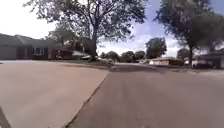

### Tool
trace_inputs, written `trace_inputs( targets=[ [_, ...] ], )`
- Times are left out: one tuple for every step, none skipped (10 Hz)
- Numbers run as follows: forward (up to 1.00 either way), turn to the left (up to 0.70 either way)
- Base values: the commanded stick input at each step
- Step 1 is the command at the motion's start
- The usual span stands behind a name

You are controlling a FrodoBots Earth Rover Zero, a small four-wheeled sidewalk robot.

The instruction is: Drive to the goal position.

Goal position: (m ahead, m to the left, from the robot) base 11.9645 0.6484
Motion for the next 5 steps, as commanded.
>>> trace_inputs(
  targets=[
    [1.00, -0.02],
    [1.00, -0.32],
    [1.00, -0.20],
    [1.00, 0.00],
    [1.00, 0.00]
  ],
)
